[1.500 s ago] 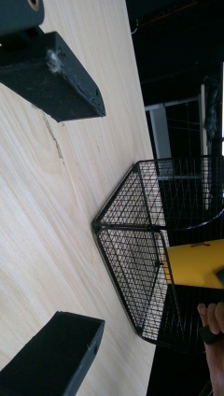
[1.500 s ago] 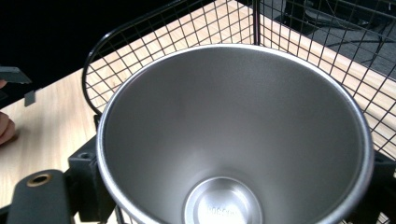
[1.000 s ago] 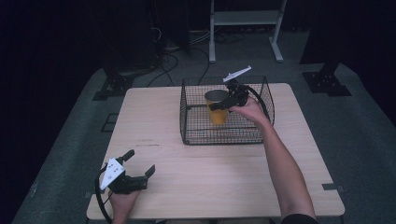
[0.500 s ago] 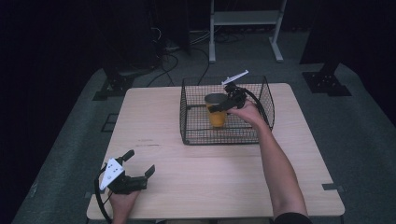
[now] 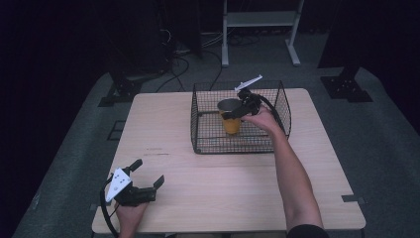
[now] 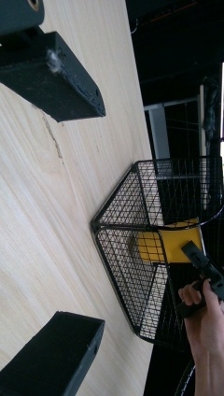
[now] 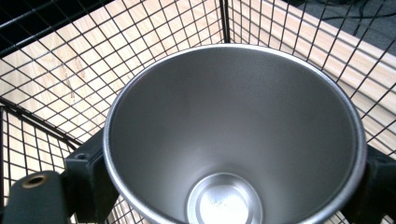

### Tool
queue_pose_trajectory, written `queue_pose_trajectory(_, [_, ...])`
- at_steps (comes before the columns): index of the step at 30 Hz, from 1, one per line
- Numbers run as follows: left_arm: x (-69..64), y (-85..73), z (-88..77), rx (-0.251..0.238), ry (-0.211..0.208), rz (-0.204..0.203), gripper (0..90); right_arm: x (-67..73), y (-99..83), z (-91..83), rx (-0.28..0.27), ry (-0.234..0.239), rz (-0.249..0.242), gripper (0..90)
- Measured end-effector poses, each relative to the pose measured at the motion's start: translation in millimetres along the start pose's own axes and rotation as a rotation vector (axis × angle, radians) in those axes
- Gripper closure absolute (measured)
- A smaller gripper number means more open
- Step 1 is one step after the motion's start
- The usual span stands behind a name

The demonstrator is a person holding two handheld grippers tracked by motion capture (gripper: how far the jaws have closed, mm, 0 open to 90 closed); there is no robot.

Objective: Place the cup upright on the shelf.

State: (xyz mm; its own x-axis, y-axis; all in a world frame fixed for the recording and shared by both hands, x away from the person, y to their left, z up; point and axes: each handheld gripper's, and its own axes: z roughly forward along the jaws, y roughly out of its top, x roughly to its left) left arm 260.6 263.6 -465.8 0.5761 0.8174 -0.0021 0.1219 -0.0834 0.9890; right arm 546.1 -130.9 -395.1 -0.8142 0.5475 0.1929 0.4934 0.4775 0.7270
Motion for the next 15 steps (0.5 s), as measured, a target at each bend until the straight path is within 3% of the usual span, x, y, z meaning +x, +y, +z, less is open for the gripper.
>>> queue_pose_trajectory(15, [0.0,0.0,0.0,0.001,0.001,0.001,0.8,1.4,-2.2,6.0,0.024,-0.009,-0.019,9.9])
